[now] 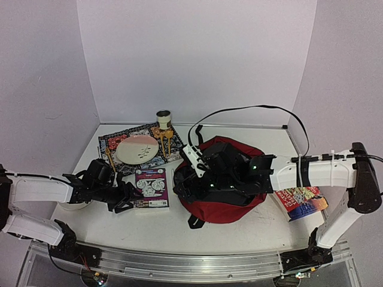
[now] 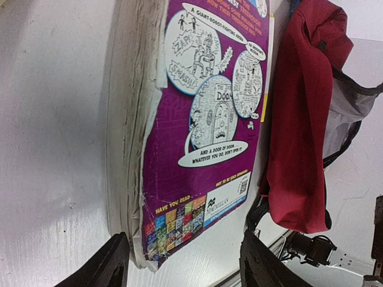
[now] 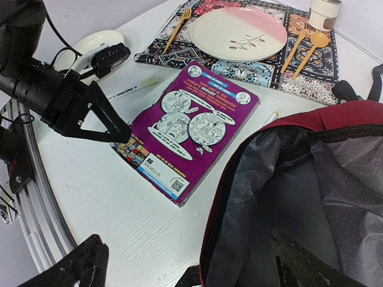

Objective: Pack the student bag
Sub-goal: Move the book to the center of the board.

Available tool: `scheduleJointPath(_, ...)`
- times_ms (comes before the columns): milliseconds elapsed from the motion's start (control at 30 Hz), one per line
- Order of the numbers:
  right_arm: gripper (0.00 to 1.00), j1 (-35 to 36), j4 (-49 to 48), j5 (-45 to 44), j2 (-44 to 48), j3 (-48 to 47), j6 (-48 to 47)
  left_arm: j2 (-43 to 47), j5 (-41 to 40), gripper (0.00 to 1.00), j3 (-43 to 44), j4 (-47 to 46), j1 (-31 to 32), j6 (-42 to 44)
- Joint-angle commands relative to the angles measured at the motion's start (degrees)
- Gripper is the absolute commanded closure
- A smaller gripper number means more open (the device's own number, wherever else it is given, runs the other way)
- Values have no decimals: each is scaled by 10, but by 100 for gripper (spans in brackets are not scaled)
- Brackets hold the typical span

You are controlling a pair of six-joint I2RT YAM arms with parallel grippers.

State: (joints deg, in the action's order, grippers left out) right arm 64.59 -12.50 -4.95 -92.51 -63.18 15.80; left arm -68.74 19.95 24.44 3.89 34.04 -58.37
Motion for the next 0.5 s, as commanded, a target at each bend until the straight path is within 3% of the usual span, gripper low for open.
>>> scheduleJointPath(0, 6, 7, -16, 3, -11, -23, -11, -10, 9, 40, -18, -67, -2, -29)
scheduleJointPath(467, 6, 18, -31, 21, -36, -37, -41, 2, 17, 66, -25, -102, -2, -47)
